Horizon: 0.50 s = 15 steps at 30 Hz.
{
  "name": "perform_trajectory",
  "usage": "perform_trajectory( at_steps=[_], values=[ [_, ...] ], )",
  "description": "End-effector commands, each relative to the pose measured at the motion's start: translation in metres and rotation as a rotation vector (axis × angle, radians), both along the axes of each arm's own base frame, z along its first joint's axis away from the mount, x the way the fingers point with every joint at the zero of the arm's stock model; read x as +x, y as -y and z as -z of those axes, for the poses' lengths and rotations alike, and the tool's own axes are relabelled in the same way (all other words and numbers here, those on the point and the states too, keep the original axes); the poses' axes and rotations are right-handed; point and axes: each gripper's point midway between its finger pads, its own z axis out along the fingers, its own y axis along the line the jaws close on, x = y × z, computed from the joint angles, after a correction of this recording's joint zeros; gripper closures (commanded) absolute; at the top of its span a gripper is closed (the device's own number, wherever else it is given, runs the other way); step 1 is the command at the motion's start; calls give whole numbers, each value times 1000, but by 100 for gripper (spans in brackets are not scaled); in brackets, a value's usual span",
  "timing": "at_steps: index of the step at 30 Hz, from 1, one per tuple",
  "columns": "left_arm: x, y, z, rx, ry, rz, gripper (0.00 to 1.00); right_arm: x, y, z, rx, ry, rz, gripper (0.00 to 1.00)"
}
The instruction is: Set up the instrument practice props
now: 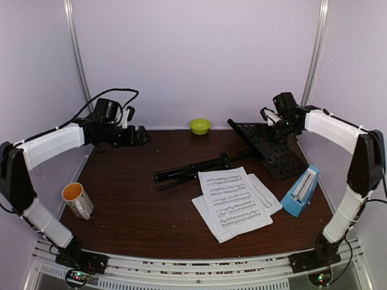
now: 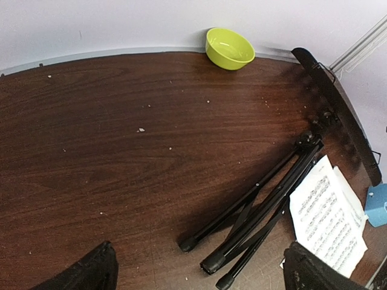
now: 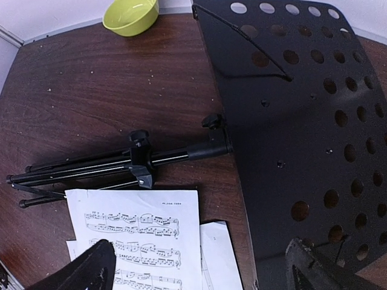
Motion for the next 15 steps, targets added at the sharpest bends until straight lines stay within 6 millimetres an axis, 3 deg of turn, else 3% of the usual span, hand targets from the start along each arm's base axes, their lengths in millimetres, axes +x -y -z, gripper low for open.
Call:
perform_trajectory(
  at_steps=[1, 9, 15],
  values=[
    [8, 10, -15, -21, 60, 41, 2, 3, 0, 15, 0, -87, -34, 3],
    [6, 15, -10, -35, 40, 59, 2, 17, -2, 45, -11, -196, -63, 11],
    [6, 15, -7, -38, 32, 60, 2, 27, -8, 60, 1, -227, -80, 24]
  ],
)
